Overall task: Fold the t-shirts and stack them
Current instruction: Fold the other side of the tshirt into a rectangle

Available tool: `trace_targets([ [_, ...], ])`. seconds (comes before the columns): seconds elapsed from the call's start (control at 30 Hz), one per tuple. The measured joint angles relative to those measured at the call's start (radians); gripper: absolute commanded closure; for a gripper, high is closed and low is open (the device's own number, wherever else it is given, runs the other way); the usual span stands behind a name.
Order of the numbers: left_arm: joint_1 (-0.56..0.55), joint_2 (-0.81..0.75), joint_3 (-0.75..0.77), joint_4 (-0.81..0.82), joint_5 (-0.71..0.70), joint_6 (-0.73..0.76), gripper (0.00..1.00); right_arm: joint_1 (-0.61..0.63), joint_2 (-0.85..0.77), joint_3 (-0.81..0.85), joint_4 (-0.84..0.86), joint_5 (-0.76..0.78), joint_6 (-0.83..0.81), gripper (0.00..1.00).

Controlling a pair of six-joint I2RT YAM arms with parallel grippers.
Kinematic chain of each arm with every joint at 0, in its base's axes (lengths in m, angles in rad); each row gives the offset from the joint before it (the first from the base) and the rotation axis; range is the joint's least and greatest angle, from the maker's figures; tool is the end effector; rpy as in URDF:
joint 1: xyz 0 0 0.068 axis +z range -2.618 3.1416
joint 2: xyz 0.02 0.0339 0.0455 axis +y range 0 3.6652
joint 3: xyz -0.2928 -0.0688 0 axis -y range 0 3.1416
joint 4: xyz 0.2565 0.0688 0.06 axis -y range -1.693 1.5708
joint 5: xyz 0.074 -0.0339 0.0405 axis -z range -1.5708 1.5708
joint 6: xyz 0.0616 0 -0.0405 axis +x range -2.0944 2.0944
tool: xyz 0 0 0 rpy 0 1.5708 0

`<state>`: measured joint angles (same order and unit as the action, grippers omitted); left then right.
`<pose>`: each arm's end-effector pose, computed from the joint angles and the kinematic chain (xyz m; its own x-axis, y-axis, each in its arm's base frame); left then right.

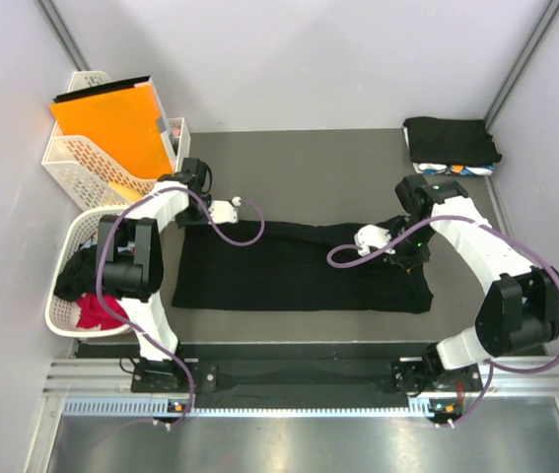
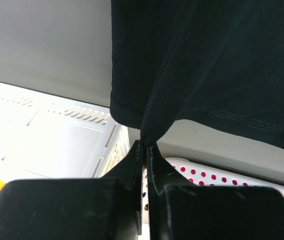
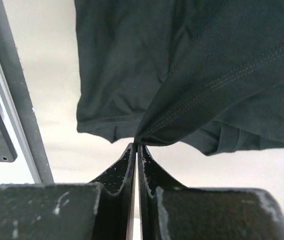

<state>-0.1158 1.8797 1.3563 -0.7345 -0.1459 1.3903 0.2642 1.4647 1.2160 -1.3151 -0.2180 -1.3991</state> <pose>0.4010 -0.0376 0.1878 -0.1009 0.9916 0.0808 0.9423 0.0692 0.3276 0.2410 0.0790 0.2655 0.0877 -0.9728 -0.2143 -0.9949 -0.0963 0.0301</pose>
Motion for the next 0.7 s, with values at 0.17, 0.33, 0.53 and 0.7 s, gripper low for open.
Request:
trace_targets([
  [0.17, 0.003, -0.002, -0.011, -0.002, 0.000, 0.001, 1.00, 0.025, -0.017, -0.014, -0.003, 0.005, 0.002, 1.00],
  [0.33, 0.005, -0.014, -0.012, -0.013, 0.002, 0.000, 1.00, 0.043, -0.045, -0.047, -0.003, 0.015, 0.004, 1.00],
  [0.53, 0.007, -0.045, -0.002, -0.072, 0.023, 0.000, 1.00, 0.043, -0.051, -0.064, 0.000, 0.027, 0.004, 1.00],
  [0.7, 0.009, -0.079, 0.002, -0.095, 0.034, -0.002, 1.00, 0.043, -0.056, -0.078, 0.011, 0.041, 0.004, 1.00],
])
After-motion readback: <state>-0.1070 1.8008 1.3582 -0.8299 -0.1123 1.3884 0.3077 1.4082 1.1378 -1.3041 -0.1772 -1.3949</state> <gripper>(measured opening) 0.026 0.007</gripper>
